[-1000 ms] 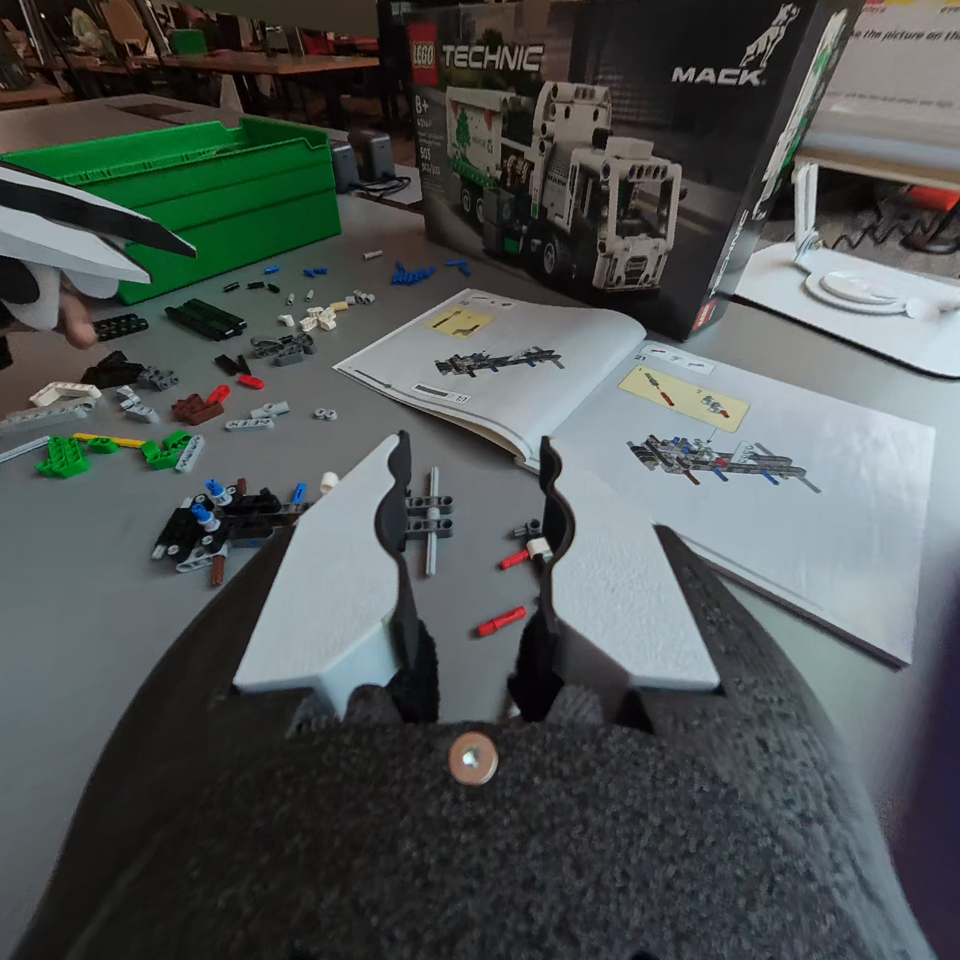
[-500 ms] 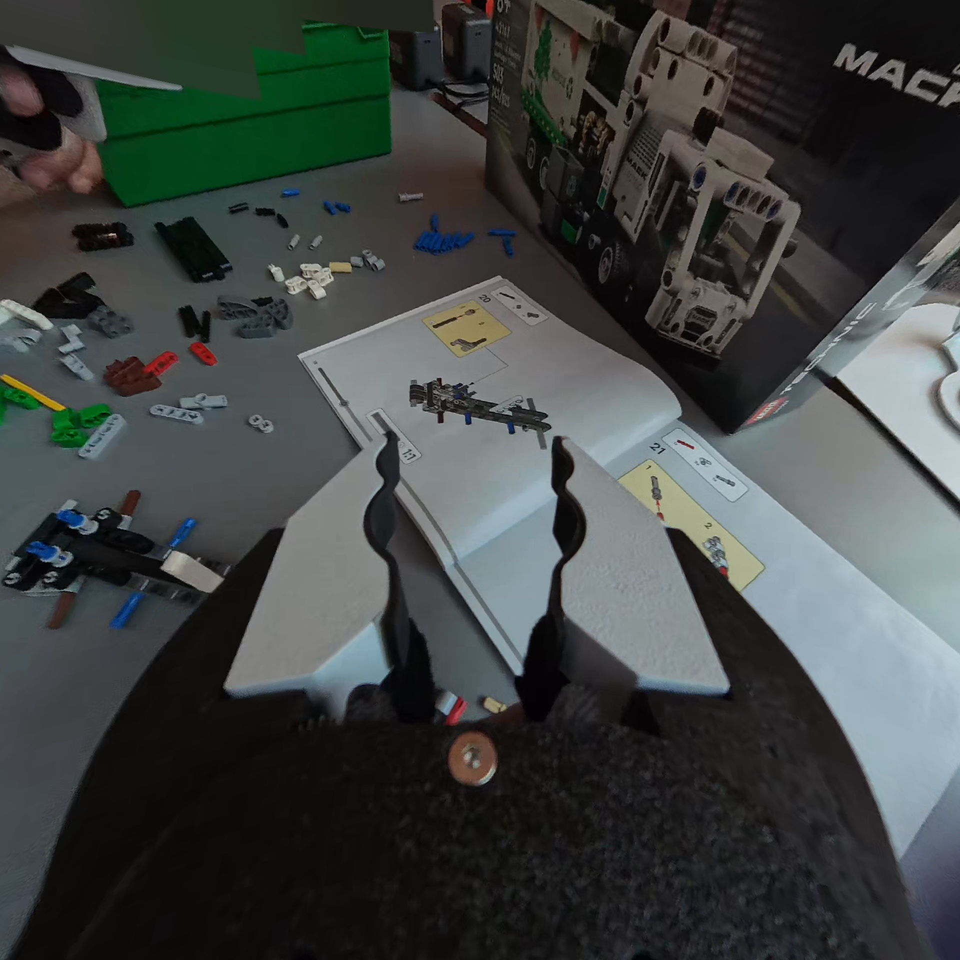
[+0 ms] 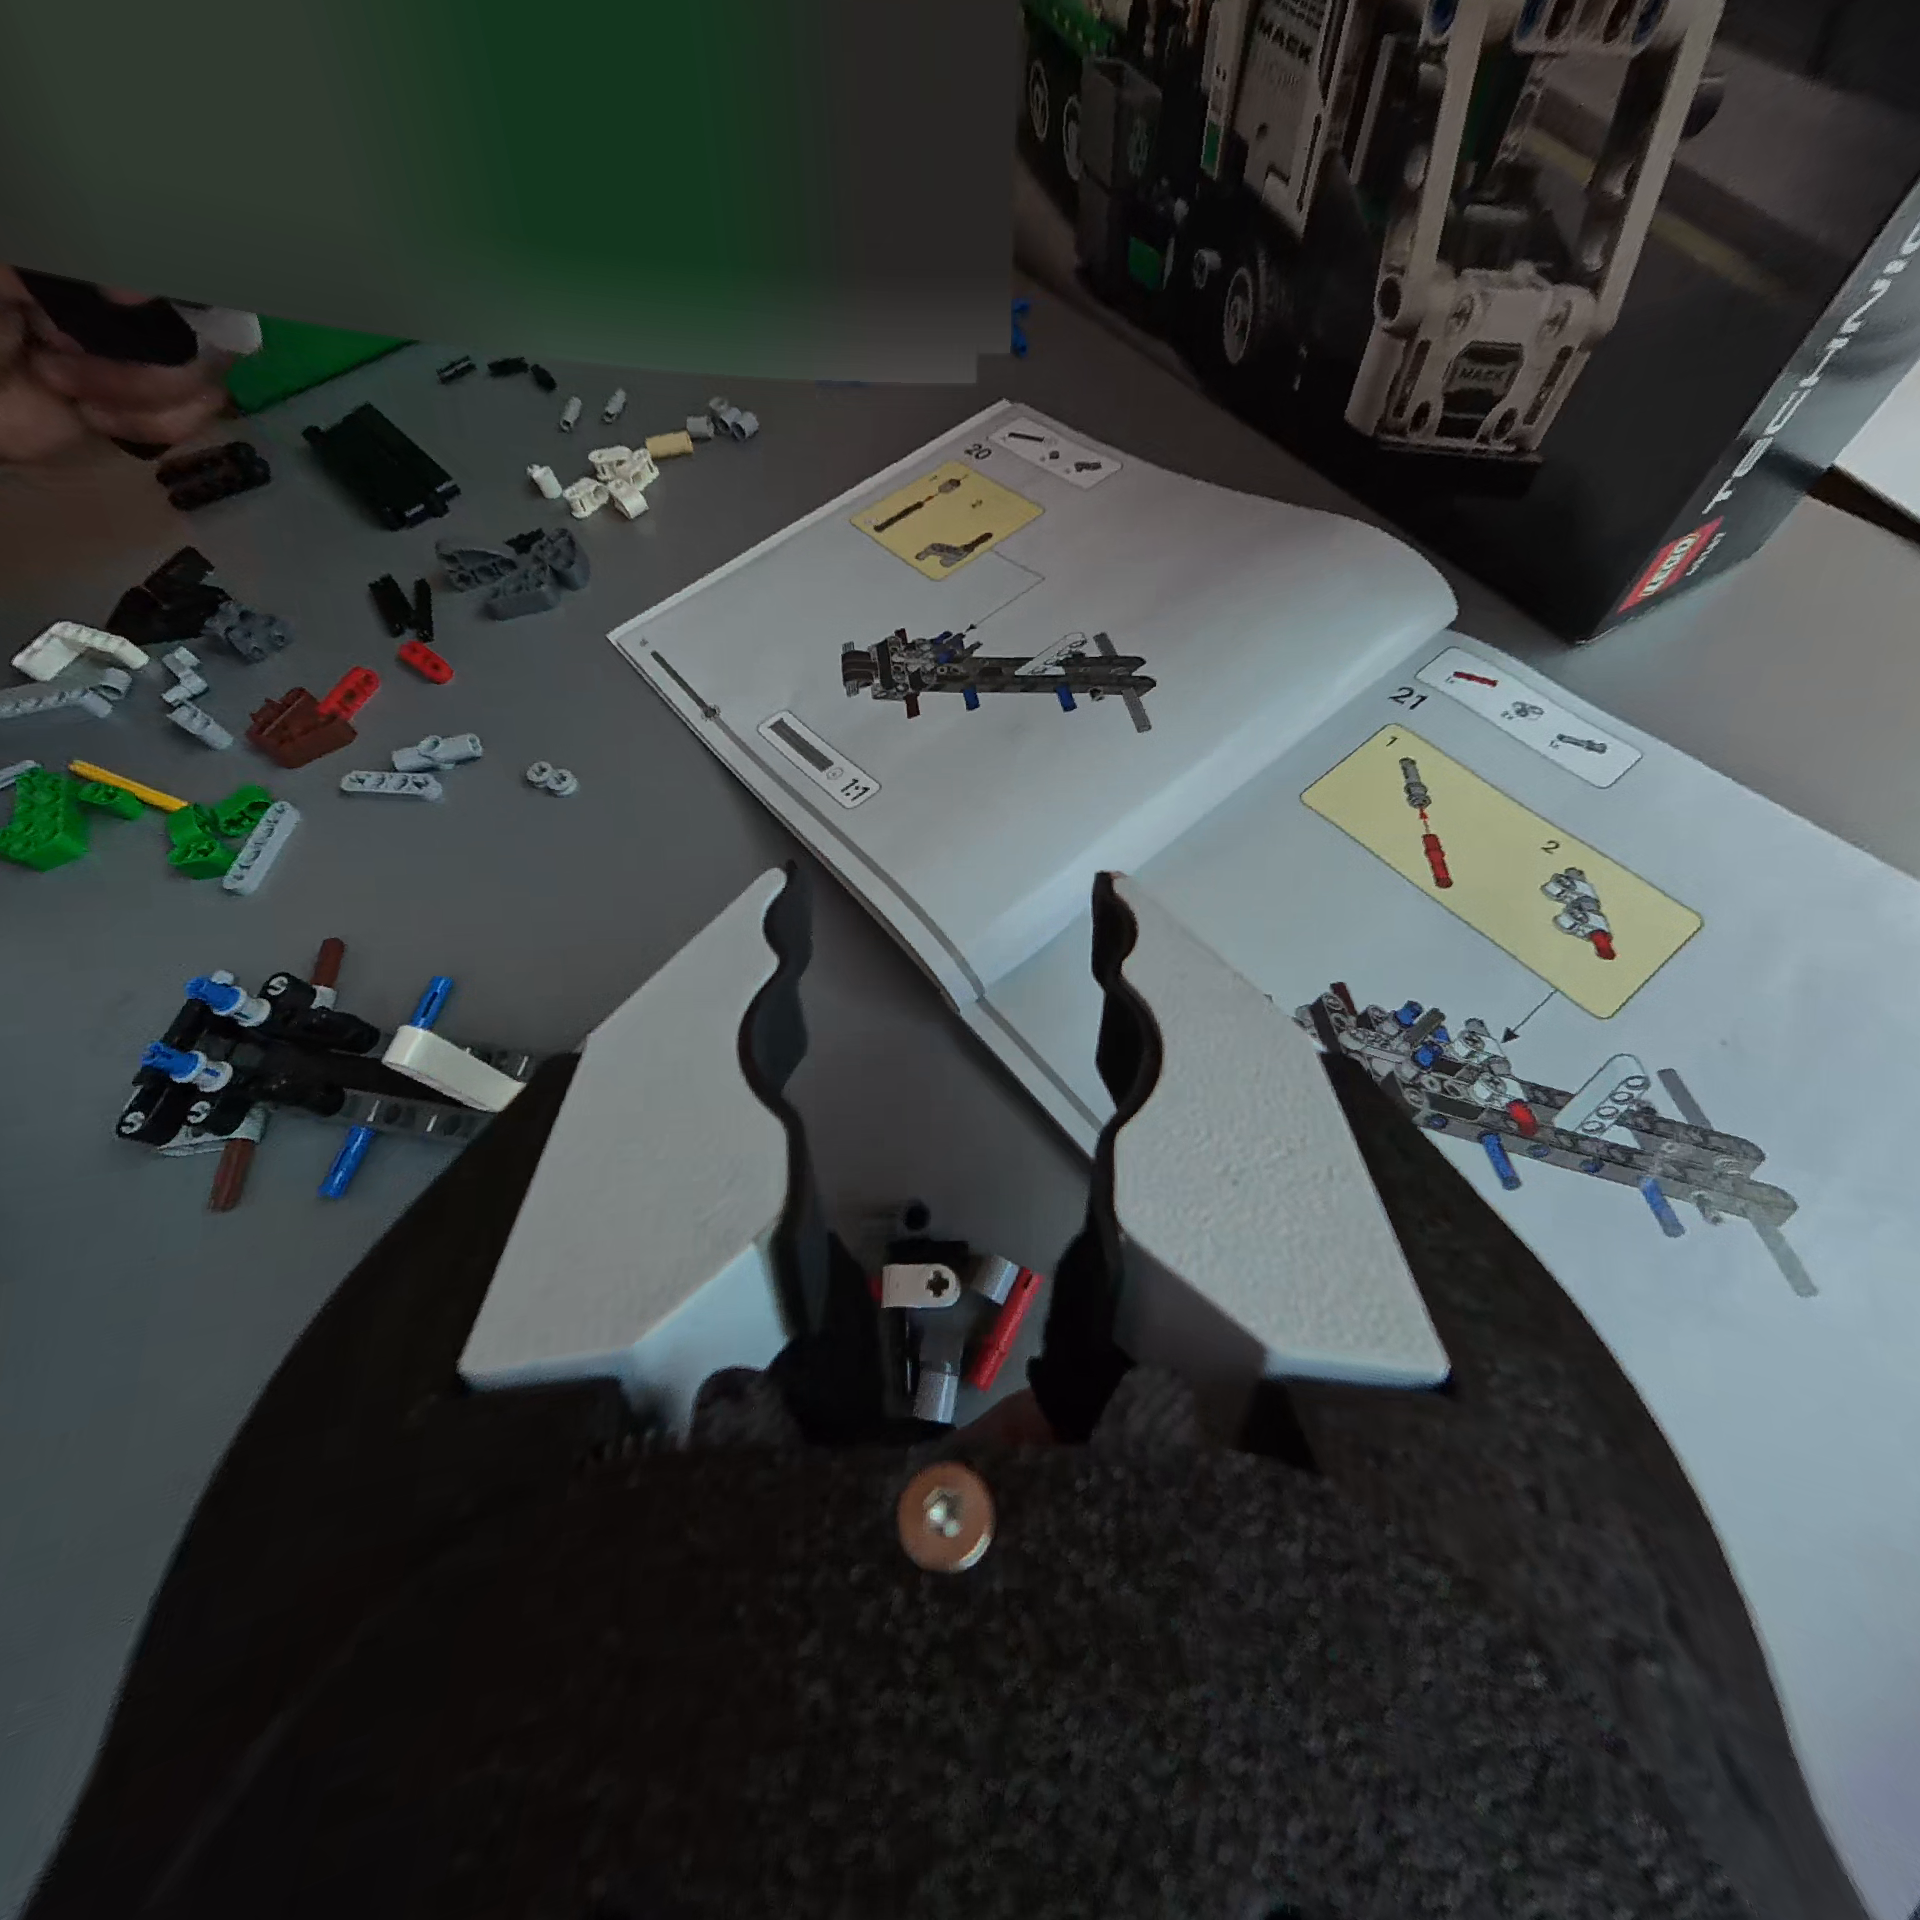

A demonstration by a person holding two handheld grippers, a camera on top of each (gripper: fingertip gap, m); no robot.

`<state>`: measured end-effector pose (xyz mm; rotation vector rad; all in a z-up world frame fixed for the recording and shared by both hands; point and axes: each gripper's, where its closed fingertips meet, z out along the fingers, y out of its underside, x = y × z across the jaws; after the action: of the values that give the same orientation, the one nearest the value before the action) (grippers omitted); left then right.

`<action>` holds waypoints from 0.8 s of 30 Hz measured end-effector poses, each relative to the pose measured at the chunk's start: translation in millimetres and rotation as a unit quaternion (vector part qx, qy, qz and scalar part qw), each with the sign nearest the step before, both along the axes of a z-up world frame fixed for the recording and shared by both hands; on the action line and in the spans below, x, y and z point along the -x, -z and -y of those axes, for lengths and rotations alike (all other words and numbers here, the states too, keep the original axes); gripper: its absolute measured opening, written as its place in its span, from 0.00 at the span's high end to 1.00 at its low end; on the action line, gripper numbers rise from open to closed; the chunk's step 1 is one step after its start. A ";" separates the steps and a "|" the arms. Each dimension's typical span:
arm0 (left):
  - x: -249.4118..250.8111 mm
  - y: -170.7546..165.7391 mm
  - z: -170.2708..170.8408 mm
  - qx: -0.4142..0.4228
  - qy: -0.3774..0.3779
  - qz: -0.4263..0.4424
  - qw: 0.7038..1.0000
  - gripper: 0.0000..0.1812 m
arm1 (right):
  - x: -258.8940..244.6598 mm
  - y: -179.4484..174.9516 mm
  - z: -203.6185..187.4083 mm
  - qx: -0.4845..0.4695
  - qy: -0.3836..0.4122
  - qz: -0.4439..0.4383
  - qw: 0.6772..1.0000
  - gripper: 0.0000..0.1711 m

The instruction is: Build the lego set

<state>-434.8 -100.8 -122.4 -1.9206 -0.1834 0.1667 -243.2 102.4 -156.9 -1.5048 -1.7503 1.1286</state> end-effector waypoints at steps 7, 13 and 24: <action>13.0 3.2 3.9 0.001 -0.018 -0.008 1.000 0.78 | -2.0 4.6 10.0 -0.010 -0.011 0.014 1.000 0.72; 14.8 5.1 4.8 0.011 -0.020 -0.014 1.000 0.79 | -3.6 7.1 12.8 -0.002 -0.016 0.025 1.000 0.74; -38.9 -37.1 57.8 0.051 -0.011 -0.031 0.998 0.83 | -0.4 -10.2 20.9 -0.055 -0.013 -0.022 0.998 0.76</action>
<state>-395.9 -158.6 -85.3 -2.0136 -0.1574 0.2538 -242.8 81.5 -146.7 -1.3861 -1.7765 1.0524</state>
